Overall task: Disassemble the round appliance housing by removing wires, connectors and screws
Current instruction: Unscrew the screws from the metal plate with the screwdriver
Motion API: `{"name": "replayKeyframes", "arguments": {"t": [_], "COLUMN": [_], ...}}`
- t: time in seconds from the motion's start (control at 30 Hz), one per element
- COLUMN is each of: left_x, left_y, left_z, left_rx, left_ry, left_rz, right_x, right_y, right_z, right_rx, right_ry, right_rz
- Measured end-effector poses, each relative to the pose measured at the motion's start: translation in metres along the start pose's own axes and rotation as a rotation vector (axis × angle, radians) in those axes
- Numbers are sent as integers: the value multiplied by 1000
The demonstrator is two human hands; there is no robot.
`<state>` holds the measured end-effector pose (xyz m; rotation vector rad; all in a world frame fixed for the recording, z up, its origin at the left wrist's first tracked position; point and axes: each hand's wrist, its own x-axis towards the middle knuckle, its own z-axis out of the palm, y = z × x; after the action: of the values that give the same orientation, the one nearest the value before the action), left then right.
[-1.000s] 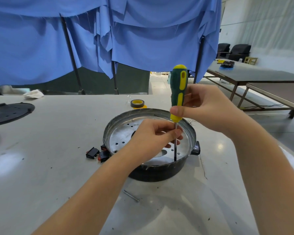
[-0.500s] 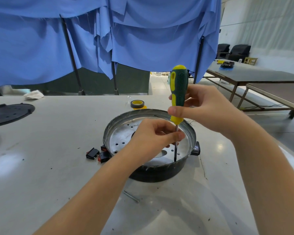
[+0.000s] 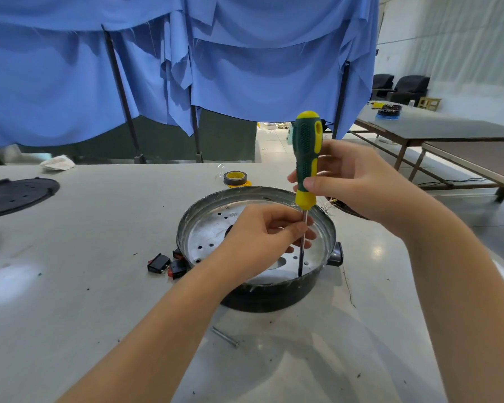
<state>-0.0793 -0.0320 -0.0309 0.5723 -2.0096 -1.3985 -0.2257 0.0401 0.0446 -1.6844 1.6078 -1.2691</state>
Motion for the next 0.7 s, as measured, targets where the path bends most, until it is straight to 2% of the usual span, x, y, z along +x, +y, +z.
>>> {"name": "replayKeyframes", "arguments": {"t": [0.3, 0.7], "left_x": [1, 0], "left_y": [-1, -1], "left_z": [1, 0], "left_rx": [28, 17], "left_ry": [14, 51], "left_rz": [4, 57], "right_x": [1, -2], "right_y": [2, 1], "right_z": [3, -1], "right_rx": [-158, -3], "right_ry": [141, 30], "right_rz": [-47, -84]}}
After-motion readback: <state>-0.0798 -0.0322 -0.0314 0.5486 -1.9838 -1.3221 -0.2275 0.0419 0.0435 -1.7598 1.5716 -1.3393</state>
